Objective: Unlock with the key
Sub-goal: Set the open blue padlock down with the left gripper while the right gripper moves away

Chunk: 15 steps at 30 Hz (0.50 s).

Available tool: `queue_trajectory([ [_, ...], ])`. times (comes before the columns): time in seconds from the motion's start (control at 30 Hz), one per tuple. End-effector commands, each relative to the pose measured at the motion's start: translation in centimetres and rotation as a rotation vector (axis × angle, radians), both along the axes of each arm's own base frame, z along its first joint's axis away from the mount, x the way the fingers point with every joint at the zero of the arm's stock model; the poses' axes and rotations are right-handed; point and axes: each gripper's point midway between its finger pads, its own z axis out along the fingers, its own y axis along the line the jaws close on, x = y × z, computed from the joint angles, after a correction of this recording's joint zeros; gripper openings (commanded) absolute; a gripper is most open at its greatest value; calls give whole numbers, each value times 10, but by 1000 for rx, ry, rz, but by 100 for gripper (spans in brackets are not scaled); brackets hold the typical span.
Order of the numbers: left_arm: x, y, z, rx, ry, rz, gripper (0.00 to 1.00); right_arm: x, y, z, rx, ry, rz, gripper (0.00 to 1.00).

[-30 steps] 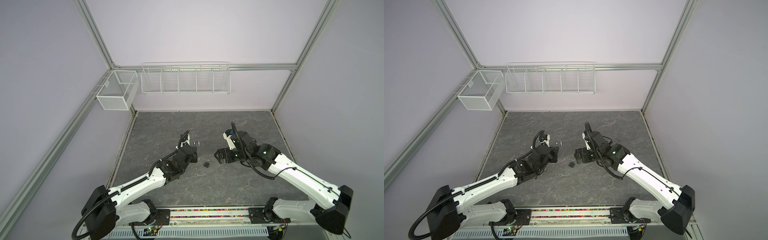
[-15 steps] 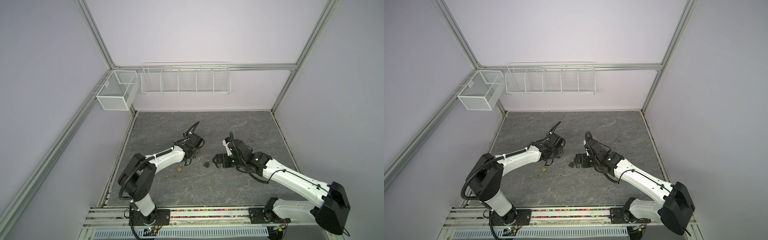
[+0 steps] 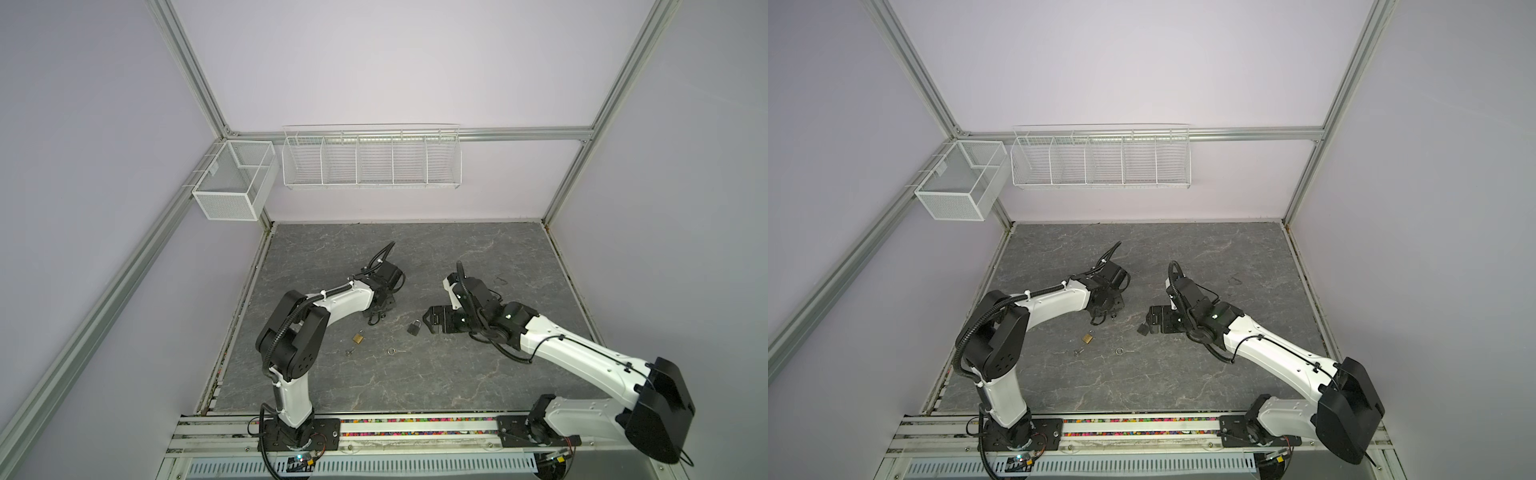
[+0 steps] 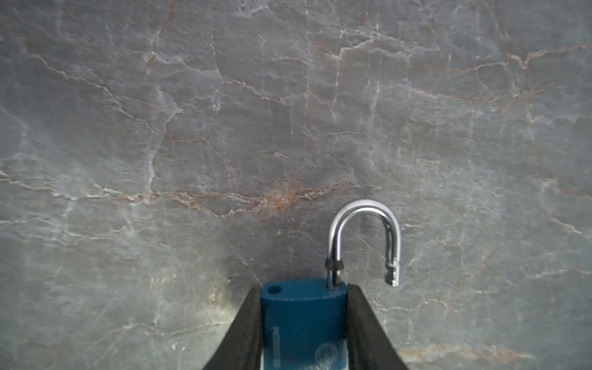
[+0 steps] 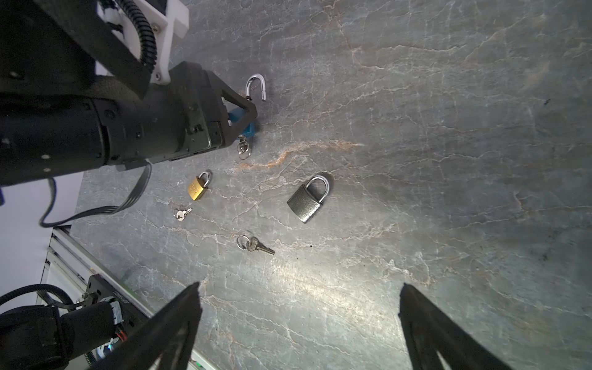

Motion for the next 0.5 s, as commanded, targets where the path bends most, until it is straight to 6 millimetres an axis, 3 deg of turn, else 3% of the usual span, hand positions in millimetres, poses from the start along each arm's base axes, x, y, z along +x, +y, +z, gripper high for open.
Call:
queue_trajectory([
  [0.0, 9, -1, 7, 9, -15, 21, 0, -1, 0, -7, 4, 26, 2, 97],
  [0.37, 4, -3, -7, -4, 14, 28, 0, -3, 3, -5, -12, 40, 35, 97],
  [0.47, 4, -6, -8, -22, 19, 27, 16, -3, 3, -2, -18, 35, 42, 97],
])
